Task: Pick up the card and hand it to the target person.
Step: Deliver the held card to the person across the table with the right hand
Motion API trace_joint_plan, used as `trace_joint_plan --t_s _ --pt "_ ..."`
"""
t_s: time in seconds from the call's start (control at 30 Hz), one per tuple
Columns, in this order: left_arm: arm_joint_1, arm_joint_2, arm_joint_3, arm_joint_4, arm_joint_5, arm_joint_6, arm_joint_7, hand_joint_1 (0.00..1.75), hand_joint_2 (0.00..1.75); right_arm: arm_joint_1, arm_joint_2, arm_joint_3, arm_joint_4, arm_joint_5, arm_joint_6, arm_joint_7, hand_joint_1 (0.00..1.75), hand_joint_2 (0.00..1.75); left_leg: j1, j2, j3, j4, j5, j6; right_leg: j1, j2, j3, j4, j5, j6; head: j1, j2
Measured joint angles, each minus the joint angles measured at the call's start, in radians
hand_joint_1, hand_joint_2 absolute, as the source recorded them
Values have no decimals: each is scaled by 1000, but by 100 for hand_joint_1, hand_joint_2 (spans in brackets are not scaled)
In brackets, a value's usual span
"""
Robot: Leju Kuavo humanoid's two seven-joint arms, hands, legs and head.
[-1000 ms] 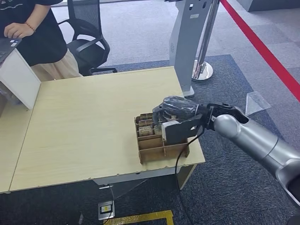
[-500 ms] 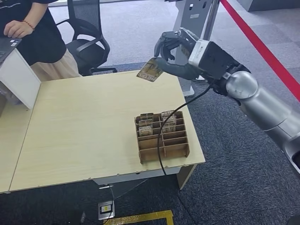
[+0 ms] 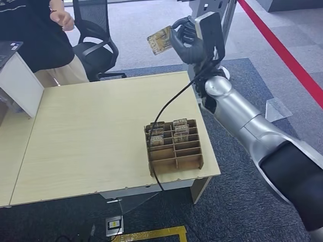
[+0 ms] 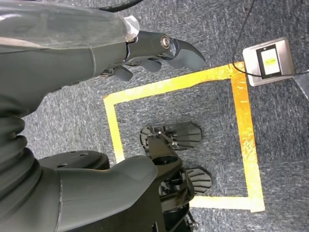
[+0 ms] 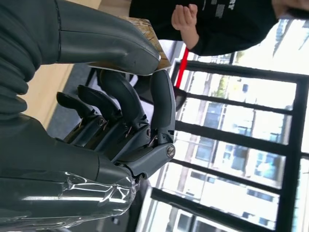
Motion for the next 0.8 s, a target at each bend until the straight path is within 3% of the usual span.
trace_joint_plan --t_s 0.2,0.37,0.8 --pt "-13 0 -19 0 -1 1 0 0 175 -6 142 -15 167 2 -62 54 175 175 0 0 0 0 0 0 0 0 -1 1 0 0 0 0" --pt "-14 0 -23 0 0 3 5 0 175 -22 213 -19 255 17 -86 94 175 175 0 0 0 0 0 0 0 0 -1 1 0 0 0 0" --pt "-9 4 -36 0 3 6 15 0 175 -47 263 -19 353 29 -110 115 175 175 0 0 0 1 0 0 0 0 -1 1 0 0 0 0"
